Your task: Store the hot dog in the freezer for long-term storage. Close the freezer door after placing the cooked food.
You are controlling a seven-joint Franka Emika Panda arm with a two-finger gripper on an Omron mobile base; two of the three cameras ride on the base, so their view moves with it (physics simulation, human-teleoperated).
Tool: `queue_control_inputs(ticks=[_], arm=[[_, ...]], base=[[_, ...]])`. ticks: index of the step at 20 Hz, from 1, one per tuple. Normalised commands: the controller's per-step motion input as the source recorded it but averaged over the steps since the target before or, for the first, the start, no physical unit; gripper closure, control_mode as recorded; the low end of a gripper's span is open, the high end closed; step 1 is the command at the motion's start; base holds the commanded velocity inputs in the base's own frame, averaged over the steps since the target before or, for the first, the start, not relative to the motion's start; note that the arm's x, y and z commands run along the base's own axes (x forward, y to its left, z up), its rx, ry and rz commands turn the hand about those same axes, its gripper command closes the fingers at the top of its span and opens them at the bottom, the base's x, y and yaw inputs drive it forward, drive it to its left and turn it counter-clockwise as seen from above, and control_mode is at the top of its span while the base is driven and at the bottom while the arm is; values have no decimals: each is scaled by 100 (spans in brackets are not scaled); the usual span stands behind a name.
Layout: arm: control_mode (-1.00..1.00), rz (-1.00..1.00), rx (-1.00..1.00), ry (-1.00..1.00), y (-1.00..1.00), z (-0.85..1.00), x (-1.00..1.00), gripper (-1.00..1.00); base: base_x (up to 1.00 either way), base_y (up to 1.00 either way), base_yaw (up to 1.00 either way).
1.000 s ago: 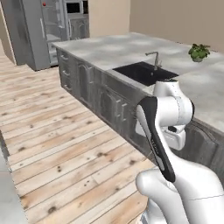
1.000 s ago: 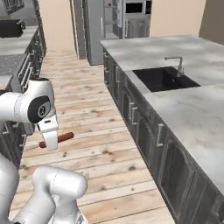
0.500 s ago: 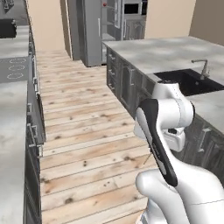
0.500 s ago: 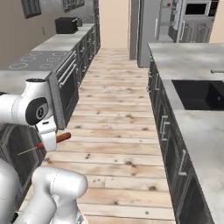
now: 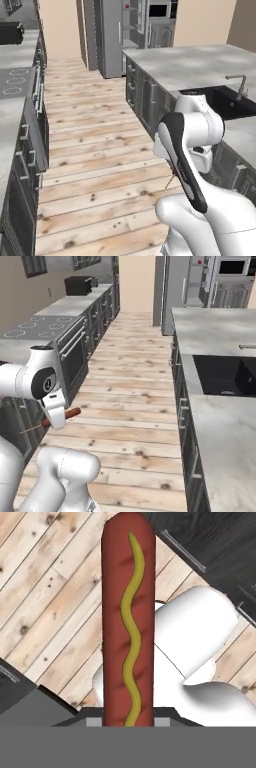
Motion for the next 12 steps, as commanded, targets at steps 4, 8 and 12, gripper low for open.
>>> queue_control_inputs(ticks=[4, 8, 12], arm=[[100, 0, 0, 0, 0, 0, 0, 100], [100, 0, 0, 0, 0, 0, 0, 100], [100, 0, 0, 0, 0, 0, 0, 100]], base=[[99, 37, -12], [100, 58, -15], [100, 44, -3]])
